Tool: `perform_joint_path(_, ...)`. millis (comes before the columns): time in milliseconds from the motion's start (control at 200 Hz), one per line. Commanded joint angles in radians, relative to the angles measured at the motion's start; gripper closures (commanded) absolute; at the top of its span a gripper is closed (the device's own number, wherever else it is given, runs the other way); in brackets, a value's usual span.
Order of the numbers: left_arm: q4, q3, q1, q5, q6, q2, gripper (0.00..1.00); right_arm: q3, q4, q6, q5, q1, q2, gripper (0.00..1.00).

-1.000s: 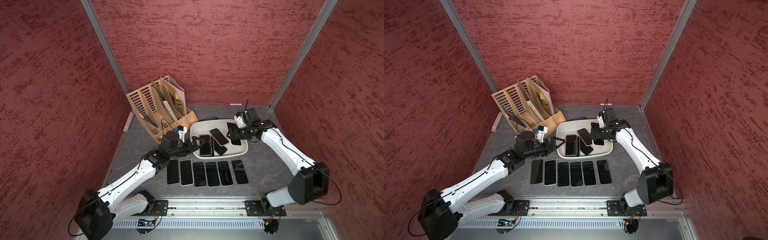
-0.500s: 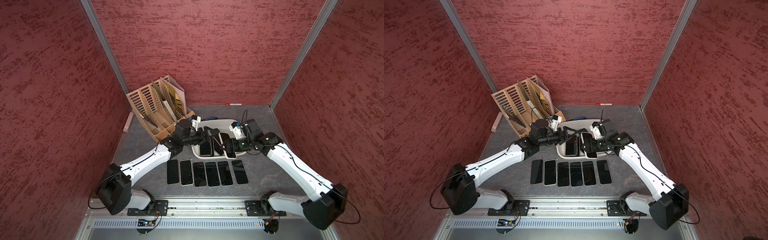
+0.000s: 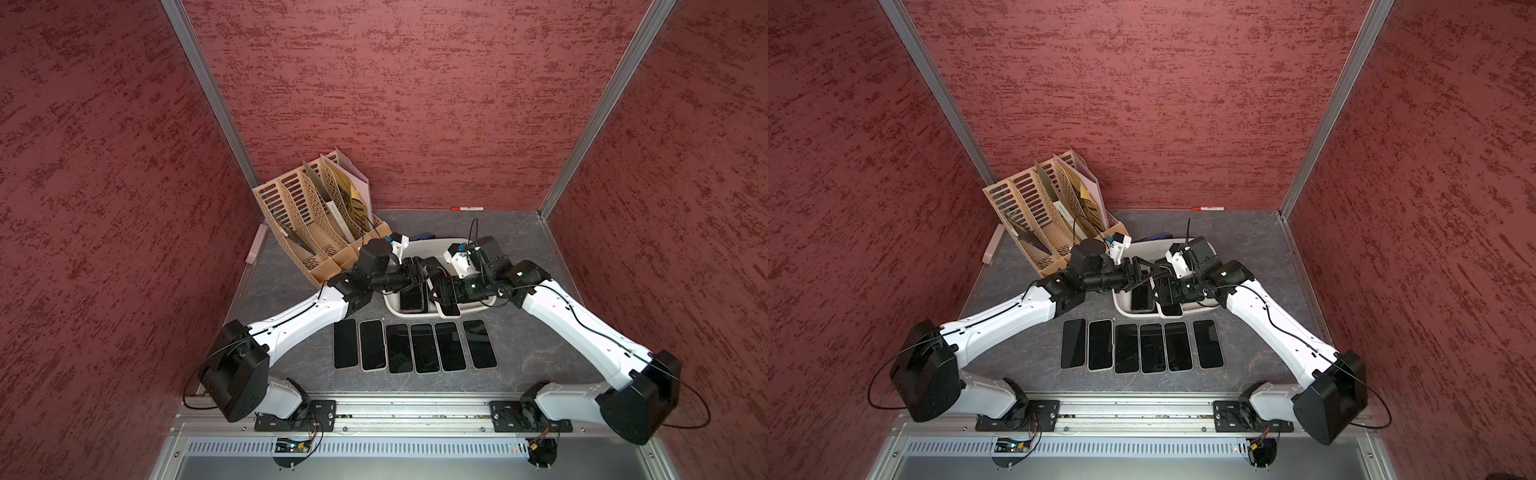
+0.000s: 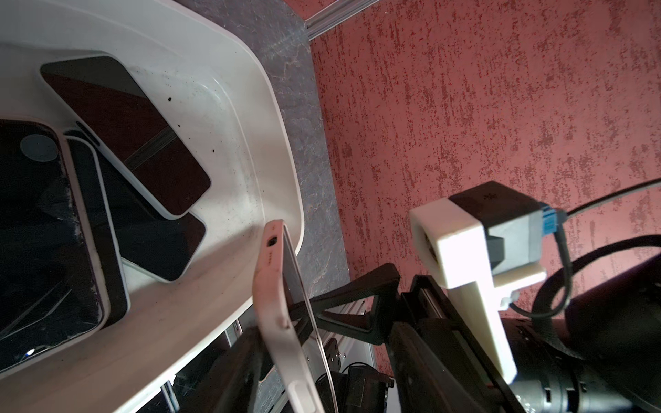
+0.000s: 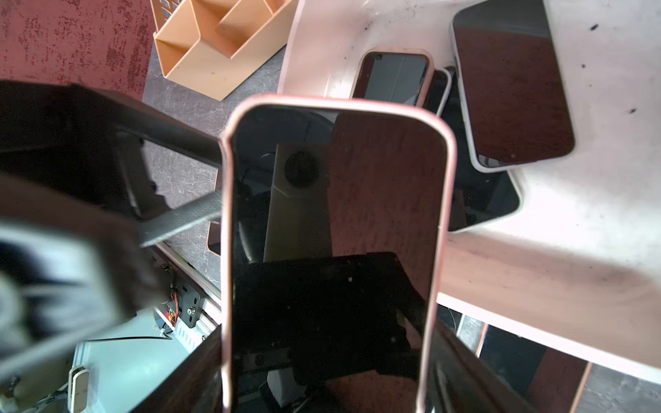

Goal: Take the phone out of the storage box
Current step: Pick up the phone from the storage box.

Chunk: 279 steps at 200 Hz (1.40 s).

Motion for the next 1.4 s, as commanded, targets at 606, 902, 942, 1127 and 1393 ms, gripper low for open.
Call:
perform_joint_path(606,-0.029,0.049,-0.015,0.051,-0.029,0.076,0.99,0.072,0.052,-0.044,-0.023,0.022,0.021,0.26)
perform_joint_path(902,-0.226,0.035,0.033,0.048,0.066,-0.024,0.99,0.079,0.056,-0.039,0.050,0.020,-0.032,0.02)
perform_joint_path(942,-0.293,0.028,0.050,0.040,0.102,-0.060,0.99,0.082,0.056,-0.039,0.071,0.019,-0.041,0.01)
perform_joint_path(1127,-0.691,-0.005,0.170,-0.052,0.271,-0.291,0.99,0.083,0.073,-0.030,0.087,0.008,-0.045,0.02)
perform_joint_path(1393,-1.180,0.017,0.308,-0.272,0.344,-0.453,0.99,0.088,0.134,-0.013,-0.037,0.004,0.011,0.02)
